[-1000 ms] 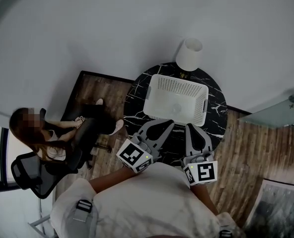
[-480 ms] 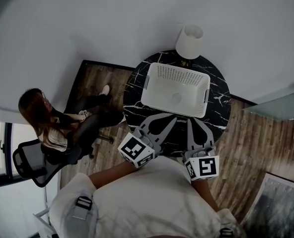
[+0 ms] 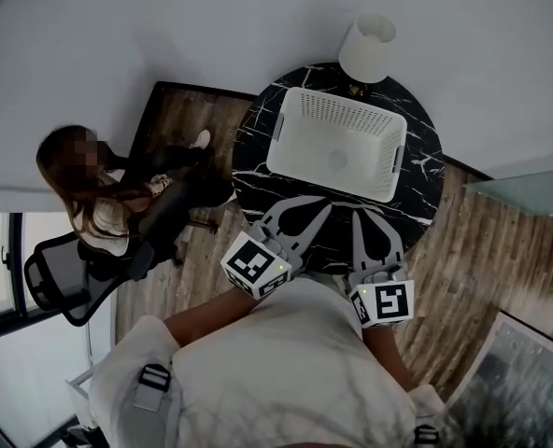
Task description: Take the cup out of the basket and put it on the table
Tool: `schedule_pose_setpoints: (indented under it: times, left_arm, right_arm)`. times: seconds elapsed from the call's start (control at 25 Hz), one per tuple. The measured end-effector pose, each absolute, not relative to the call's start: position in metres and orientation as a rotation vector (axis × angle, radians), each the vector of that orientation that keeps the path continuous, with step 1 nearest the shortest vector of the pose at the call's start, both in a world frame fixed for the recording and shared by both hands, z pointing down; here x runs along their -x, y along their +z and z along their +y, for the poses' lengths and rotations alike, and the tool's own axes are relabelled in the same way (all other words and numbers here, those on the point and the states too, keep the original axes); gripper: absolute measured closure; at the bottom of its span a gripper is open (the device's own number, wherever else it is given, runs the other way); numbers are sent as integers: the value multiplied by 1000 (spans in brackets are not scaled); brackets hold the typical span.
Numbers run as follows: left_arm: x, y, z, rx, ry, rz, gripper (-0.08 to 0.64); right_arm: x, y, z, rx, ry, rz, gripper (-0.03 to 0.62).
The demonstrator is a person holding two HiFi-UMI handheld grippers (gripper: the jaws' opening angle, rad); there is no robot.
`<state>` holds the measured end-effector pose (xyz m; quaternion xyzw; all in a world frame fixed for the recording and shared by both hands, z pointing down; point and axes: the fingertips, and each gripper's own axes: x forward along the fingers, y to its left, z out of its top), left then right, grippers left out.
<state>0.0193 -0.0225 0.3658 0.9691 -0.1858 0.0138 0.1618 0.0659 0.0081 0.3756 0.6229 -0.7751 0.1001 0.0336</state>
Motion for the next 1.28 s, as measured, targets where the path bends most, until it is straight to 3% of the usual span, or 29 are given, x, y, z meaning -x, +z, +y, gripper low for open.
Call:
schedule_pose_setpoints:
  times: [1.28]
  left_arm:
    - [-41,473,-122,-2708,455,-516,555]
  right_arm:
    - [-87,507,-103,-1374,395,-2152,580]
